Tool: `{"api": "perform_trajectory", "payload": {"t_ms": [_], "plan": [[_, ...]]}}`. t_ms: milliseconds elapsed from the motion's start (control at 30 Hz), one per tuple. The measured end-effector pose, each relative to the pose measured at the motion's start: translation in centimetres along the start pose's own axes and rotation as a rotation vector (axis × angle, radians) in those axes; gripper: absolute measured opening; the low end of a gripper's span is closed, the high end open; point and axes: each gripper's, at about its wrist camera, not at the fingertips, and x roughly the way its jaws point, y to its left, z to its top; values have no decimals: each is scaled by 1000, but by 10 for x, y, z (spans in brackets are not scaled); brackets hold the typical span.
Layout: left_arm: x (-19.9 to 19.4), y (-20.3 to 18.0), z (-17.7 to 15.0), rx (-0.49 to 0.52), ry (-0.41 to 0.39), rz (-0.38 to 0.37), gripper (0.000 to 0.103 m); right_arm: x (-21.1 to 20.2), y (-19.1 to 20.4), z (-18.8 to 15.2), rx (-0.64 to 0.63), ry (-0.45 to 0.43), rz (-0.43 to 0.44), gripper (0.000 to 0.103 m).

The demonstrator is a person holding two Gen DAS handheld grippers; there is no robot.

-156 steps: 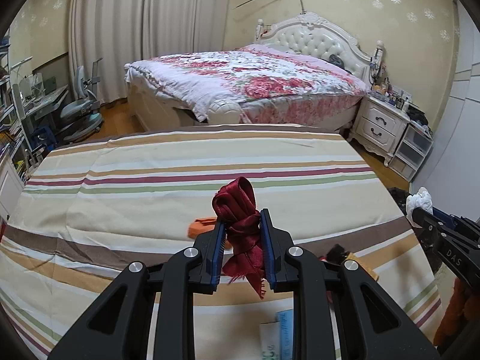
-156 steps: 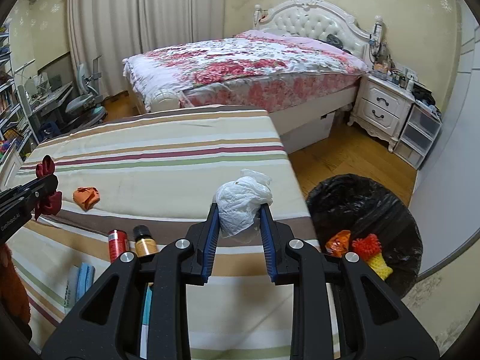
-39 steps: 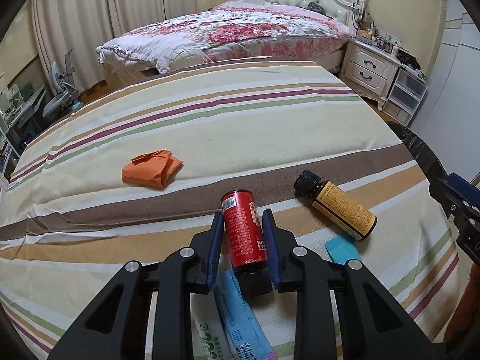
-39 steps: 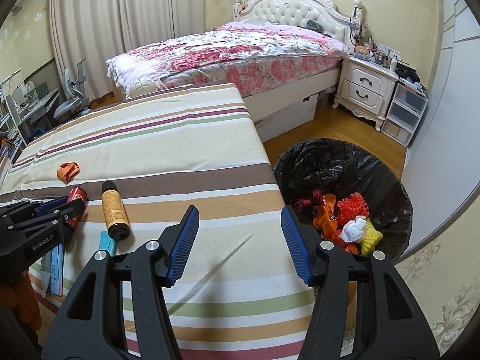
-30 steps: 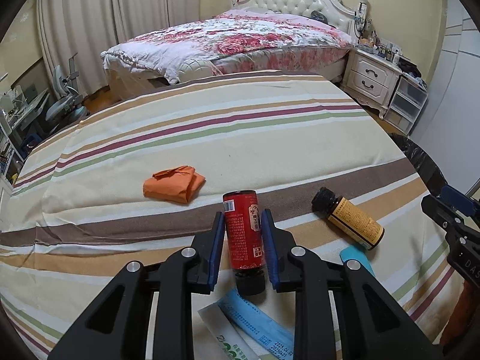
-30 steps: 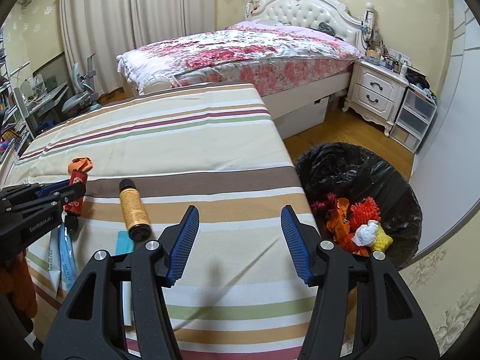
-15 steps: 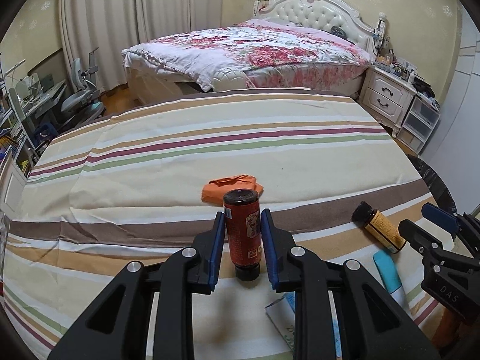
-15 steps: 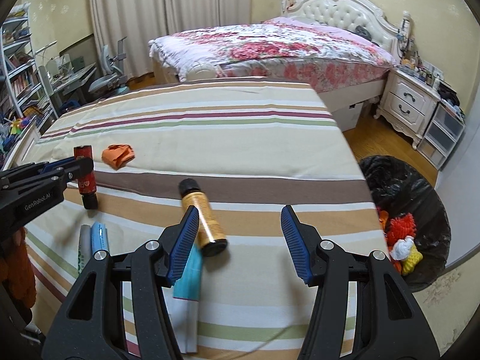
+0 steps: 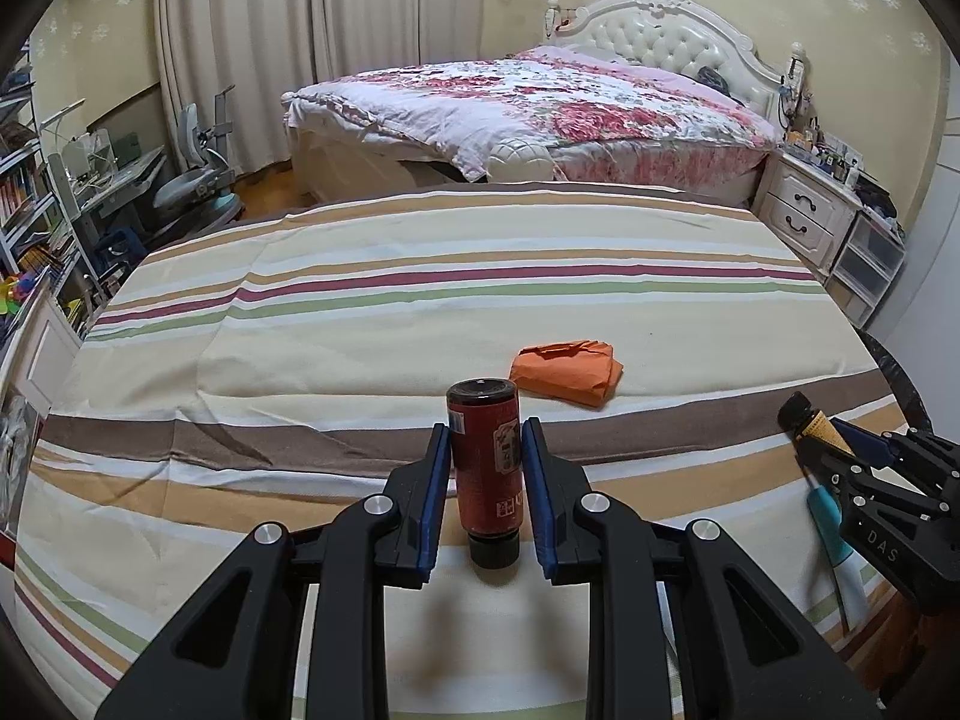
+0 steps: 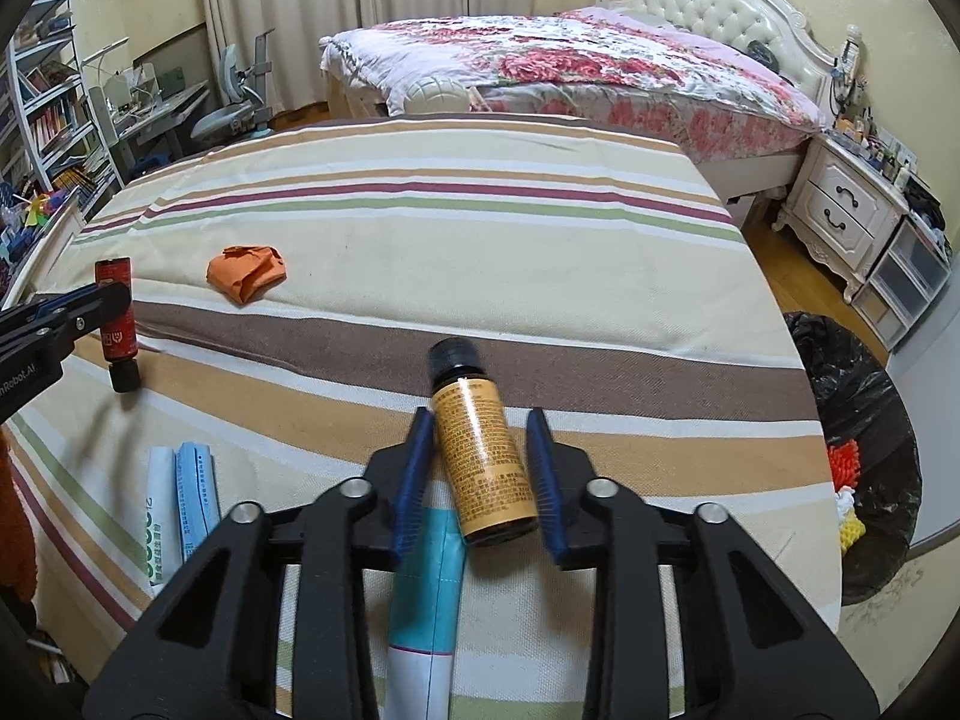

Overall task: Collect trash
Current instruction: 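Grasp the amber bottle with the right gripper, then drop the amber bottle from the right gripper into the bin while the left drops the red can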

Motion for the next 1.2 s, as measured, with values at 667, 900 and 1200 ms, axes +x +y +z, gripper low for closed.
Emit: {"api": "perform_trajectory", "payload": {"t_ms": [667, 900, 1200], "plan": [[-26, -45, 15, 19, -102, -115, 25, -53, -65, -5, 156, -125, -82, 23], [-27, -96, 26, 90, -120, -186, 25, -76, -105, -10, 218, -174, -145, 23], [-28, -176, 42, 191, -161, -296, 25, -95, -164, -20, 300, -209, -251, 23]]}}
